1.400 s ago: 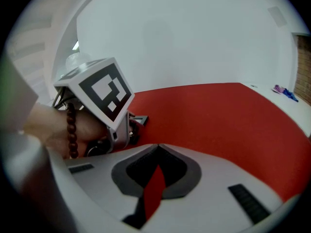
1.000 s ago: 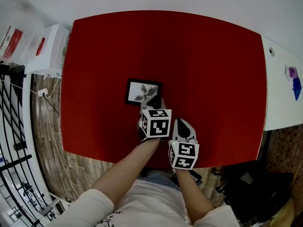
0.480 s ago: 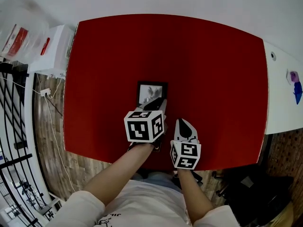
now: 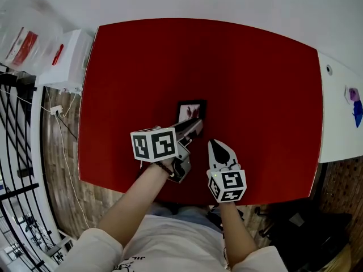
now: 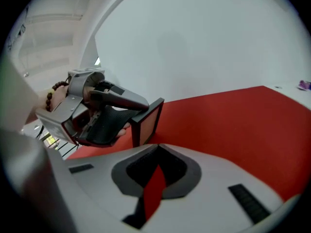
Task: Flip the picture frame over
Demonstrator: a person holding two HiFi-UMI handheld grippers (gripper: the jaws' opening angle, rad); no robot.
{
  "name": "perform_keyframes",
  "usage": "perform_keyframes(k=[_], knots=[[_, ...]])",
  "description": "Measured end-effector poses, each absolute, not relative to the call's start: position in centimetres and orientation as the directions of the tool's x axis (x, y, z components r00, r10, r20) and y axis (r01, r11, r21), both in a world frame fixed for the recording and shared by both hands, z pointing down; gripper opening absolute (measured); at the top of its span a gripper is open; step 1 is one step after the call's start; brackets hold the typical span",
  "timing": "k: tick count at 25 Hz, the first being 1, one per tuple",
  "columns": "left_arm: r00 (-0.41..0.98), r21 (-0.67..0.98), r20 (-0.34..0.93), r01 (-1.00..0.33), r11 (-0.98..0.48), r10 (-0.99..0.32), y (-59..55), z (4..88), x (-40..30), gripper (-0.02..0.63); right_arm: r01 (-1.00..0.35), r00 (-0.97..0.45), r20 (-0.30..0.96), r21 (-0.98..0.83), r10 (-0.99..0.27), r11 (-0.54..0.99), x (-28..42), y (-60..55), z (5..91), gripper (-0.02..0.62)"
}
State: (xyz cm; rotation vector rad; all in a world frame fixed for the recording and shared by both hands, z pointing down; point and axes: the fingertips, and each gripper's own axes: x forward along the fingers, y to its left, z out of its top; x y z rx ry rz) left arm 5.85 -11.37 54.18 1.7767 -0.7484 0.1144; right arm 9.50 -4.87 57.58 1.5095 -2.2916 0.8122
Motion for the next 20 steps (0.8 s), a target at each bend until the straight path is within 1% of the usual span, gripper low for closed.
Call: perform_keyframes(k=[5,12,18,19,20], knots=[[0.868,0.925,0.28,-0.358,-0.126,-0.41,-11.6,52.7,6.0,0.069,-0.893,-0.449,0.481,-0.26,-0.753,0.367,8.1,-4.9,56.7,0.006],[0.9,0.999,0.052,-0.053,0.01,-0.434,-12.2,51.3,4.5,0.069,-0.871,-0.49,0.433,-0.211,-0.756,0.444,6.7,-5.8,55.3,0.006],[0.914,0.999,-0.036,0.036,-0.009,-0.404,-11.7,51.7,2.7,0.069,-0.796,-0.597,0.405,-0.192,-0.693,0.574,4.3,-6.2,55.1,0.009],[0.914,0.999,-0.048,0.047,-0.012,-0.403,-11.7,51.8,2.5,0.069,-0.779,-0.617,0.404,-0.19,-0.675,0.598,3.9,-6.1,55.3,0.023],[0.913,0.998,-0.058,0.058,-0.012,-0.403,-11.8,51.8,2.2,0.069,-0.764,-0.632,0.405,-0.187,-0.661,0.617,3.5,-6.1,55.4,0.051]])
